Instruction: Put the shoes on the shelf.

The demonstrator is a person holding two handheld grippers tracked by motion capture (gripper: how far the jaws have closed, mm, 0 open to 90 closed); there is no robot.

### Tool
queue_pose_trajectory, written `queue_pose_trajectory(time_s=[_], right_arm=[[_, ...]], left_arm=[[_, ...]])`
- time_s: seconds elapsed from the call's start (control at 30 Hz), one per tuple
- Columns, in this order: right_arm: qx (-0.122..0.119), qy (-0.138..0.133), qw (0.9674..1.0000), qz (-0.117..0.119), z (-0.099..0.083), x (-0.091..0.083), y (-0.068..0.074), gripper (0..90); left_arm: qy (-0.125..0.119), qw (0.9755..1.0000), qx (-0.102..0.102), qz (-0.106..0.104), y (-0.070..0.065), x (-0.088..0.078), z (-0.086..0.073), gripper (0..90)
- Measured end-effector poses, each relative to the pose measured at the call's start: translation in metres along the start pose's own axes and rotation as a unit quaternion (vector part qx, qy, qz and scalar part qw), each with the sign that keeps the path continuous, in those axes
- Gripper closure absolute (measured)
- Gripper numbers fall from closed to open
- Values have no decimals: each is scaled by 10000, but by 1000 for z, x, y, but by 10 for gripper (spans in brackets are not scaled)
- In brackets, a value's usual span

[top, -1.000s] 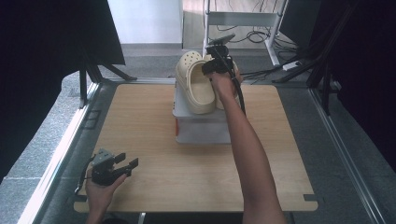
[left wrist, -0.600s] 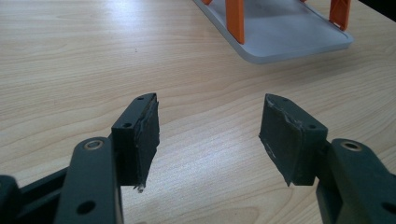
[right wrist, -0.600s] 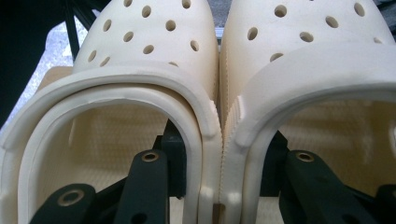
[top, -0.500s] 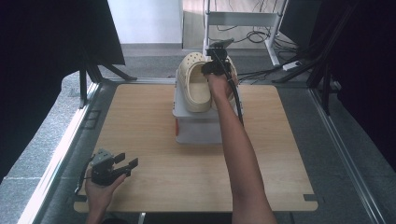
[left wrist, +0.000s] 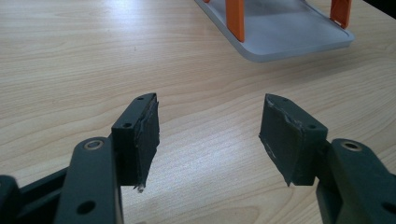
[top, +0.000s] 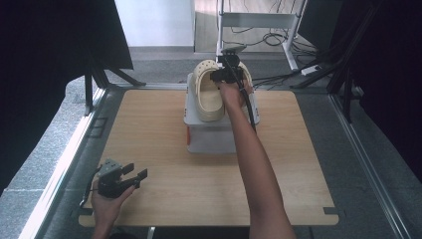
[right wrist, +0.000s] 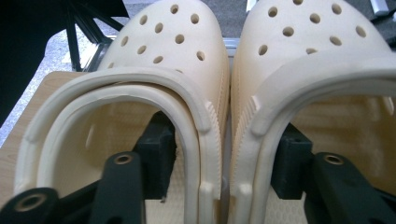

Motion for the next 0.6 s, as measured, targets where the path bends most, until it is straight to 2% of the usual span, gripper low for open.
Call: queue_pose_trajectory(time_s=[0.2,0.33,0.5,0.6], right_arm=[[-125,-53,9997,188,-1,-10,-1,410],[-333,-128,9991,240,-2,-19,-4,391],[-417,-289,9977,449,-5,-34,-10,389],[-492,-434,9958,635,-9,-43,-14,393]], left_arm=[[10,10000,9,-9,0,0,0,382],[12,10000,16,-11,-1,1,0,382],[7,10000,29,2,-2,0,0,381],[3,10000,36,2,-3,0,0,382]])
Point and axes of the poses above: each handheld gripper's, and its own axes: x roughly forward along the jaws, z roughly out of its top, y roughly to its left, the point moved 9 cm from there along x, roughly forward along the jaws, and after that the axes turned 4 degrees about -x, right-handed, at the moved point
